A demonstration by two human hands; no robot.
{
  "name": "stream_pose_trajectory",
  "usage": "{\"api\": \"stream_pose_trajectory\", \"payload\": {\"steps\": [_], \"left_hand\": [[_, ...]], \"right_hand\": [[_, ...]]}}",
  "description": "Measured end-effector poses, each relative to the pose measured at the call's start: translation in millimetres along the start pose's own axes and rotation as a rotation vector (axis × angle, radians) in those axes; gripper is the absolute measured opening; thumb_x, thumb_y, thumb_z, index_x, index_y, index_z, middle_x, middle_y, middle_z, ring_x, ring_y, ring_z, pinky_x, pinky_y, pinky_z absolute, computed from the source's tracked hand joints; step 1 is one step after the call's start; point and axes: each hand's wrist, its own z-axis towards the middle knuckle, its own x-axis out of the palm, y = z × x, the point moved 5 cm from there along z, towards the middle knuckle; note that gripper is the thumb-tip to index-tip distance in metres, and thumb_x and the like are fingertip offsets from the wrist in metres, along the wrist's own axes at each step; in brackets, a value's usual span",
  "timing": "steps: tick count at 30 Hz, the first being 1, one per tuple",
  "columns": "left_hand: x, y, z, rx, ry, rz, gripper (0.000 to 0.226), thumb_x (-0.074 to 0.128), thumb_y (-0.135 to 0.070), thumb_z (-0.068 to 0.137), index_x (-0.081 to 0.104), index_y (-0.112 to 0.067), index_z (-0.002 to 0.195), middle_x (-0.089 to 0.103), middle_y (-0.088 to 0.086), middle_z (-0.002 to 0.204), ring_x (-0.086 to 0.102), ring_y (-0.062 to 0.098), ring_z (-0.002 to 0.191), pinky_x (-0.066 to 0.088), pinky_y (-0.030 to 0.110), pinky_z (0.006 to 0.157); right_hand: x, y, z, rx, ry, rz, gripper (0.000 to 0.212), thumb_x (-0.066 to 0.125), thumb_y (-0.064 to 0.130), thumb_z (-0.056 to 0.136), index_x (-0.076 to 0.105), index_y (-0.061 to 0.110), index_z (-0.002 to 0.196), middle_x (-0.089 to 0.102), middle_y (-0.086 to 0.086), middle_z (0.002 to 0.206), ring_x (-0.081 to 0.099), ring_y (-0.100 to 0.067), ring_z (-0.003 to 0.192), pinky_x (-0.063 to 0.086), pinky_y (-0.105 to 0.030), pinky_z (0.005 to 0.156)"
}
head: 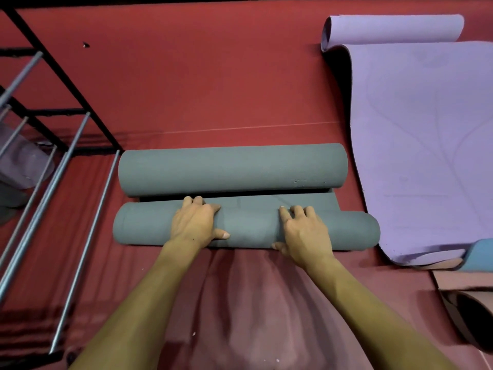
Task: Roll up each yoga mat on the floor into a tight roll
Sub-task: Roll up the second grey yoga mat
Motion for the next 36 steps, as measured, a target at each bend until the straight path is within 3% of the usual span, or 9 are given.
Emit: {"api": "stream_pose_trajectory", "payload": {"steps": [4,7,11,15,20,28,30,33,36], "left_hand": [[2,0,2,0.015,0.005,0.033,0.108,0.084,-0.079,0.055,0.045,-0.032,0.144,0.054,0.0,0.144,0.044,0.027,0.131,0.043,0.041,0.103],[14,-1,3,-0.024,0.003,0.089,0.118,0.083,-0.079,0.058,0.03,-0.039,0.155,0.024,0.009,0.169,0.019,0.033,0.154,0.023,0.048,0.122],[28,7,5,-0.089,-0.028,0.163,0.131,0.086,-0.072,0.061,0.005,-0.046,0.161,0.015,0.017,0.166,0.009,0.04,0.155,0.01,0.061,0.124],[27,7,10,-0.101,-0.137,0.224,0.119,0.093,-0.06,0.054,0.029,-0.028,0.15,0.042,0.005,0.145,0.034,0.031,0.138,0.027,0.056,0.116],[12,11,13,-0.04,-0.116,0.247,0.101,0.088,-0.064,0.049,0.047,-0.034,0.136,0.057,-0.002,0.128,0.045,0.024,0.123,0.036,0.048,0.098],[5,4,-3,-0.028,0.255,0.314,0.102,0.096,-0.067,0.042,0.061,-0.031,0.132,0.068,-0.002,0.126,0.052,0.025,0.129,0.036,0.053,0.107],[10,4,-7,-0.048,0.242,0.256,0.102,0.097,-0.063,0.043,0.057,-0.035,0.133,0.065,-0.002,0.13,0.05,0.025,0.13,0.034,0.051,0.107],[15,3,-11,-0.055,0.23,0.194,0.112,0.099,-0.058,0.045,0.047,-0.04,0.142,0.052,0.001,0.145,0.042,0.027,0.138,0.034,0.05,0.111],[15,3,-10,-0.05,0.244,0.149,0.126,0.101,-0.052,0.046,0.035,-0.046,0.153,0.002,0.013,0.172,0.018,0.035,0.155,0.027,0.055,0.12]], "right_hand": [[2,-1,0,-0.03,-0.022,-0.01,0.088,0.073,0.065,0.074,0.05,0.009,0.138,0.058,-0.012,0.136,0.052,-0.036,0.121,0.041,-0.05,0.109],[13,-8,2,-0.002,0.043,-0.068,0.118,0.075,0.075,0.065,0.032,0.016,0.158,0.033,-0.015,0.164,0.029,-0.049,0.148,0.017,-0.071,0.119],[21,-19,9,0.059,0.072,-0.129,0.133,0.083,0.078,0.052,0.022,0.033,0.162,0.038,-0.023,0.151,0.038,-0.049,0.134,0.017,-0.071,0.117],[24,-28,20,-0.013,0.014,-0.148,0.109,0.088,0.044,0.055,0.039,0.023,0.15,0.055,-0.016,0.125,0.051,-0.04,0.109,0.038,-0.057,0.106],[14,-34,25,-0.023,0.117,-0.151,0.095,0.08,0.064,0.05,0.051,0.018,0.128,0.062,-0.006,0.116,0.056,-0.033,0.103,0.046,-0.046,0.092],[12,-33,-6,-0.084,0.388,-0.005,0.106,0.078,0.077,0.047,0.045,0.026,0.133,0.061,0.001,0.128,0.059,-0.031,0.117,0.053,-0.041,0.09],[15,-32,-5,-0.076,0.409,0.047,0.116,0.081,0.076,0.043,0.044,0.027,0.141,0.051,-0.003,0.146,0.049,-0.035,0.134,0.043,-0.045,0.109],[16,-33,-3,-0.067,0.441,0.046,0.13,0.086,0.076,0.045,0.034,0.03,0.156,0.012,-0.011,0.169,0.01,-0.043,0.155,0.016,-0.055,0.125],[12,-35,-5,-0.059,0.448,0.118,0.135,0.09,0.073,0.047,0.026,0.037,0.161,-0.021,-0.011,0.17,-0.013,-0.042,0.157,0.012,-0.061,0.126]]}}
